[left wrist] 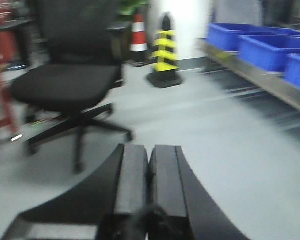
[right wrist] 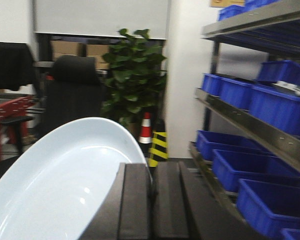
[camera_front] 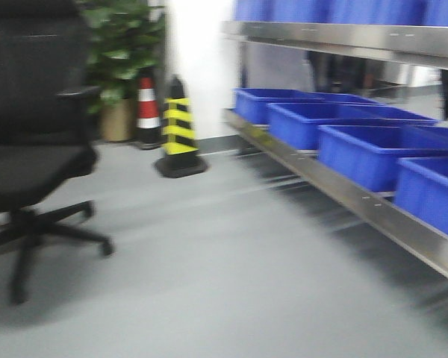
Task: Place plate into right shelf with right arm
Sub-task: 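Drive up to the steel shelf with blue bins, plate held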
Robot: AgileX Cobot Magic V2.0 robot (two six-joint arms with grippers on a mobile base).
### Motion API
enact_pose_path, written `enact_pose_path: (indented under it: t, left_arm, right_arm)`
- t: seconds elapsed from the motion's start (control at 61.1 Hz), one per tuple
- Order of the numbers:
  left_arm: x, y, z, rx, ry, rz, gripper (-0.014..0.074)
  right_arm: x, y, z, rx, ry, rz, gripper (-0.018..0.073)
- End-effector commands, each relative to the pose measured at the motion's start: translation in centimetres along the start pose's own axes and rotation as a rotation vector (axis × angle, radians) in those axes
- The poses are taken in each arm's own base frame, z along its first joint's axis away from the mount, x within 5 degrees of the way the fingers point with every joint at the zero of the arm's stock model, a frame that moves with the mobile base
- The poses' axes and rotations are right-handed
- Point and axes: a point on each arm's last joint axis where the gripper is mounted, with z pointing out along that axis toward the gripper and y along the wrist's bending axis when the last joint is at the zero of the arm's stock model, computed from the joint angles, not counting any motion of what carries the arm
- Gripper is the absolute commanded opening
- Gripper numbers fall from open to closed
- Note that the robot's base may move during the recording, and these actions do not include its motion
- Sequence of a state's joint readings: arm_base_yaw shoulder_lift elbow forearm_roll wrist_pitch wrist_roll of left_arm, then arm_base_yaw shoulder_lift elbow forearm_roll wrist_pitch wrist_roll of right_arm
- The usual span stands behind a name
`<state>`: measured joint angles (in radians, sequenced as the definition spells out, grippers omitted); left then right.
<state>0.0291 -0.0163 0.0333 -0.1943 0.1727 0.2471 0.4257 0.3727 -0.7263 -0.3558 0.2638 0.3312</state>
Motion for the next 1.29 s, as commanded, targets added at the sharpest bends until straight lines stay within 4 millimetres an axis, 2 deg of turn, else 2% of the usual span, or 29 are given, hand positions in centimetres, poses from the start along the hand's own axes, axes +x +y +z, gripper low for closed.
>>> enact_pose_path:
  t: [0.0, 1.276]
  left_arm:
    - [-0.54, 0.18, -0.06, -0.022, -0.086, -0.010, -0.0047]
    - [-0.54, 0.18, -0.06, -0.022, -0.086, -0.010, -0.0047]
  right_arm:
    - [-1.69, 0.22, -0.11, -0.024, -0.110, -0.025, 0.0025]
    - [-1.70, 0.22, -0.11, -0.024, -0.110, -0.025, 0.0025]
